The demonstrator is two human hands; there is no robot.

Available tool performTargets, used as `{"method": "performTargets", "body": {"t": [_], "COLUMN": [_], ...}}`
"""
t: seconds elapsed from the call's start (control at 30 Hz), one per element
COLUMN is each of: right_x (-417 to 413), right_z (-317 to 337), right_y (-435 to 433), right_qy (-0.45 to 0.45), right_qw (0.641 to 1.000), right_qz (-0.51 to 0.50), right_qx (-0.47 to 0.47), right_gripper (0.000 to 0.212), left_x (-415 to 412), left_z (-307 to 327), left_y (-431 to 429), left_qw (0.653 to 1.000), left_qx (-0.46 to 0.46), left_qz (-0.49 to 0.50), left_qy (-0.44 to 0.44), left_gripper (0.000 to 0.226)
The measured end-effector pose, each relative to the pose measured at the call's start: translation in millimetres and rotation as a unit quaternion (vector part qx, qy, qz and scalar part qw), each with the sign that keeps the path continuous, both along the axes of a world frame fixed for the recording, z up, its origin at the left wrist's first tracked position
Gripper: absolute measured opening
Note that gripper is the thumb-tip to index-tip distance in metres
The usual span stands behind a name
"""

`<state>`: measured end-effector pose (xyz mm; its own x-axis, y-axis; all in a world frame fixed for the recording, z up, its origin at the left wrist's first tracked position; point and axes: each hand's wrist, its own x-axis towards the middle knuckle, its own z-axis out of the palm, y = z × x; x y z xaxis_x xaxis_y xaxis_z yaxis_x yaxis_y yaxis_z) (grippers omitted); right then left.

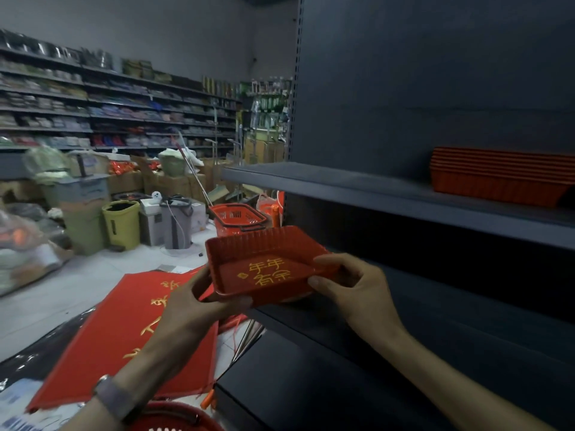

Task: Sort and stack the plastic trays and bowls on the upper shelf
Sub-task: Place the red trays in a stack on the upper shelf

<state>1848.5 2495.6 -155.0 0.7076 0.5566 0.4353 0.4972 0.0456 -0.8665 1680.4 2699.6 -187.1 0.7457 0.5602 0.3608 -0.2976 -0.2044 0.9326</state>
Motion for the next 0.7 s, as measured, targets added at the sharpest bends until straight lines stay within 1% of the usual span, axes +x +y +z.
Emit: {"method": "performTargets", "body": {"t": [0.1,0.2,0.3,0.37,0.47,0.53,0.6,0.7], "right_x": [-12,-24,-30,-30,-29,-26,-21,-13], "right_z": [19,42,66,82,106,122,136,154], "right_y": [-10,-24,-42,-55,-79,-97,-114,-138], "right_qy": [-0.011,-0.014,-0.017,-0.02,-0.046,-0.075,-0.099,-0.12], "right_qw": [0.999,0.996,0.993,0.992,0.99,0.988,0.984,0.976], "right_qz": [0.016,0.036,0.028,0.013,-0.02,-0.048,-0.079,-0.123], "right_qx": [0.038,0.075,0.109,0.124,0.13,0.124,0.123,0.137], "right_gripper": [0.045,0.054,0.065,0.073,0.073,0.072,0.073,0.073], "left_x": [-14,-24,-27,-23,-11,1,16,43], "left_z": [23,46,72,91,122,140,155,176], "left_y": [-4,-9,-18,-26,-43,-54,-66,-87], "left_qw": [0.999,0.997,0.994,0.99,0.983,0.978,0.974,0.967], "left_qx": [0.013,0.056,0.084,0.11,0.155,0.171,0.171,0.159], "left_qz": [0.002,-0.009,-0.031,-0.038,-0.038,-0.06,-0.096,-0.132], "left_qy": [-0.03,-0.043,-0.06,-0.075,-0.093,-0.099,-0.117,-0.145], "left_gripper": [0.066,0.074,0.081,0.079,0.066,0.066,0.067,0.063]}}
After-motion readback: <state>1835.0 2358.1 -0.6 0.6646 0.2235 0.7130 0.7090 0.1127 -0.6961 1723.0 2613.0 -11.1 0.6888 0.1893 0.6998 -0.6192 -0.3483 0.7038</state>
